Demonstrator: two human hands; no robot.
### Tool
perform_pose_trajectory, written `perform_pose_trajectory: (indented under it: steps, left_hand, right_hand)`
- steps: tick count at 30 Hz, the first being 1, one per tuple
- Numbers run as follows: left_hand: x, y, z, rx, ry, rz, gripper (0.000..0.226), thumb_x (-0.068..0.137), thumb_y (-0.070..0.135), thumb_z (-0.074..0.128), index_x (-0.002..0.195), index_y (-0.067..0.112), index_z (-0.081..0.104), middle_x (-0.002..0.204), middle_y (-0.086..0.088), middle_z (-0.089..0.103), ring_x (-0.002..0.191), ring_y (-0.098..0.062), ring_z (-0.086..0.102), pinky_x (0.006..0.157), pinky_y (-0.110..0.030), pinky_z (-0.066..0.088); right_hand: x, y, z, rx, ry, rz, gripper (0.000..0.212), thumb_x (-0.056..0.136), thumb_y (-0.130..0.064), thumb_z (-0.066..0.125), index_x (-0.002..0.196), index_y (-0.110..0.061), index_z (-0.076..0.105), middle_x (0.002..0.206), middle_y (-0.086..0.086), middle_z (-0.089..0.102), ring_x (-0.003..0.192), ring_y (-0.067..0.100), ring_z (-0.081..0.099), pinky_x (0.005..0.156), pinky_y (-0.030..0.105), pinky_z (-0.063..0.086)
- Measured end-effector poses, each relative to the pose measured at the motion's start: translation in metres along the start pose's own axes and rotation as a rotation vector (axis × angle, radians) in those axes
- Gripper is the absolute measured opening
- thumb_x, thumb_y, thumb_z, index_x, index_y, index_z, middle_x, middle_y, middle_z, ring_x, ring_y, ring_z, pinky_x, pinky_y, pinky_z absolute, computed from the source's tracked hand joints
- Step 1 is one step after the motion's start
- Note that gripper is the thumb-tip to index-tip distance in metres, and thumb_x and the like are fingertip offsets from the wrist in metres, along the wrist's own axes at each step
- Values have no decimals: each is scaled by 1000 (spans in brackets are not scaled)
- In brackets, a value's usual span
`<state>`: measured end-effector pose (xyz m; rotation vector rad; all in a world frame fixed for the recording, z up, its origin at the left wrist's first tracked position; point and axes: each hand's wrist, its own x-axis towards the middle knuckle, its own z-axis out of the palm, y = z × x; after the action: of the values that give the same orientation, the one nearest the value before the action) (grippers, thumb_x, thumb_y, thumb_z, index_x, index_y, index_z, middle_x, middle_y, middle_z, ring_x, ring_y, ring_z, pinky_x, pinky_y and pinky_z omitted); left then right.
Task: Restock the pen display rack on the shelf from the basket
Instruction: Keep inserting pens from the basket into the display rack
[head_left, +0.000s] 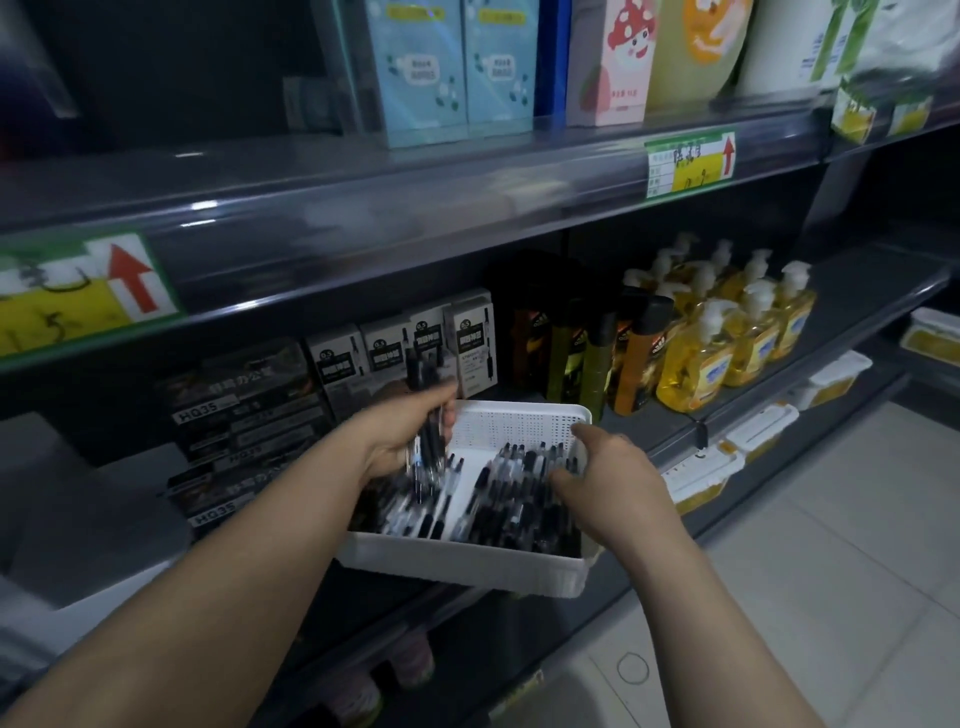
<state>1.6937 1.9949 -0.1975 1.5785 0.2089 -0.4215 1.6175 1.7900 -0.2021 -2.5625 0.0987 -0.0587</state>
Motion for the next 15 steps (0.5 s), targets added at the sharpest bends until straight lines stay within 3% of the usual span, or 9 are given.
perform_pose_trajectory:
  steps: [4,10,13,15]
  left_hand:
    - [-30,9,-19,-145,30,56,25,91,30,59,77,10,60,62,1,59,50,-8,57,49,-17,51]
    - [-91,-16,-54,-159,136,133,19,83,25,69,78,6,69,67,-2,70,60,-10,65,63,-23,56]
    - [-126,-37,-69,-176,202,175,12,85,12,68,79,2,68,68,-7,70,59,-12,67,58,-24,58]
    - [-149,-51,-78,-198,212,186,8,88,6,64,82,2,66,69,-7,70,59,-12,67,56,-23,57]
  right_hand:
    - [-2,-21,2,125,83,-129,51,94,-31,56,142,-19,42,144,5,45,121,22,49,93,33,43]
    - [-14,-68,23,332,-57,-290,41,94,-27,58,133,-15,56,130,2,60,118,15,56,99,33,45]
    - [-22,-95,38,460,-132,-333,30,93,-23,60,120,-12,66,109,-3,68,101,9,63,87,21,47]
    - [-30,-114,48,552,-212,-357,21,92,-24,62,108,-13,70,86,-11,67,76,-2,60,70,10,44]
